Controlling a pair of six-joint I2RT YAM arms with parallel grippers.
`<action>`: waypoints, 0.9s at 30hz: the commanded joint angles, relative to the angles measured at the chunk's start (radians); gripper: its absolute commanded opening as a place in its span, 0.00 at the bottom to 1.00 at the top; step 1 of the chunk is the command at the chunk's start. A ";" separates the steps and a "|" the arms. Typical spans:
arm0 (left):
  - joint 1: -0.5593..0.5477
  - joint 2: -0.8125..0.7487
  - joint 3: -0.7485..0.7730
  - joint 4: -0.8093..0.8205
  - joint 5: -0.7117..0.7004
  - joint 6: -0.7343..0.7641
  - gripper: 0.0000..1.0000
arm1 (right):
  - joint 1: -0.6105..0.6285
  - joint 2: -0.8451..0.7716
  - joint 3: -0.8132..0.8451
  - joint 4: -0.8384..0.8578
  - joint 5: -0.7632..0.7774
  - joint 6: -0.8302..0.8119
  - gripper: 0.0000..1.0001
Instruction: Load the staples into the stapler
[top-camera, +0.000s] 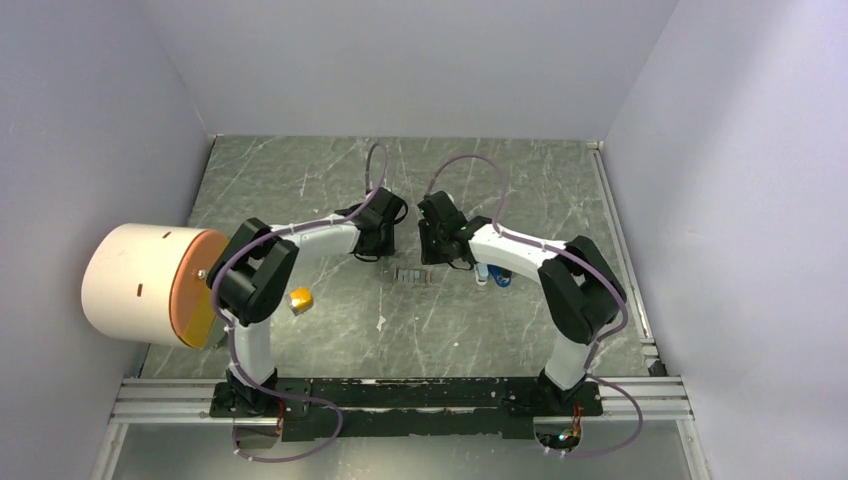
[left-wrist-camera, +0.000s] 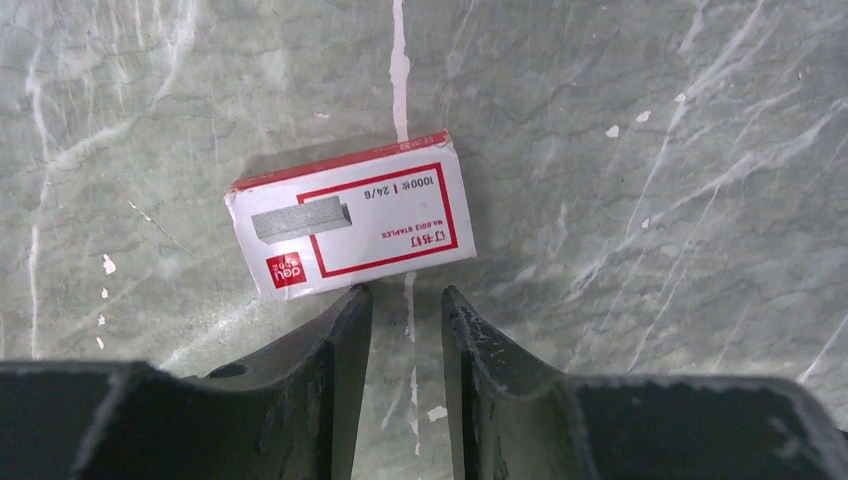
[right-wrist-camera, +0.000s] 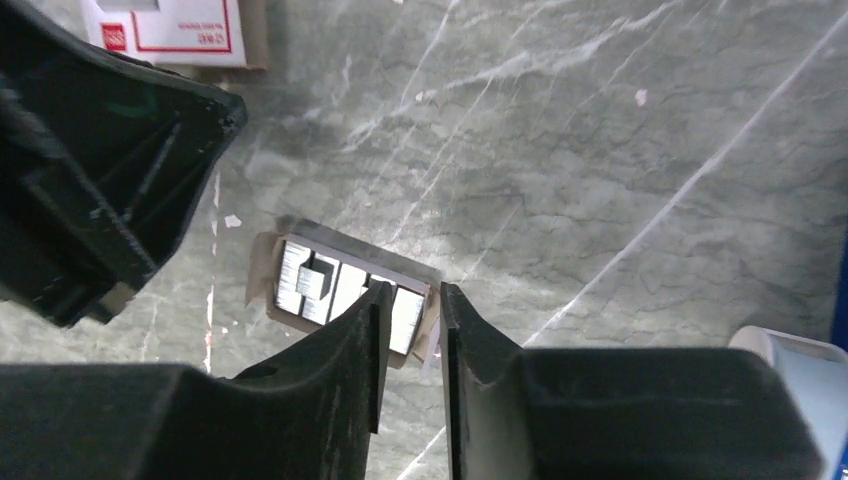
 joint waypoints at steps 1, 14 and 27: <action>0.000 -0.062 -0.056 0.025 0.045 0.011 0.38 | -0.005 0.041 0.024 -0.010 -0.025 0.029 0.26; 0.000 -0.327 -0.274 0.058 0.088 -0.045 0.39 | 0.000 0.134 0.050 -0.040 -0.006 0.030 0.17; 0.000 -0.429 -0.350 0.105 0.078 -0.062 0.39 | 0.045 0.055 -0.060 -0.047 -0.127 0.037 0.17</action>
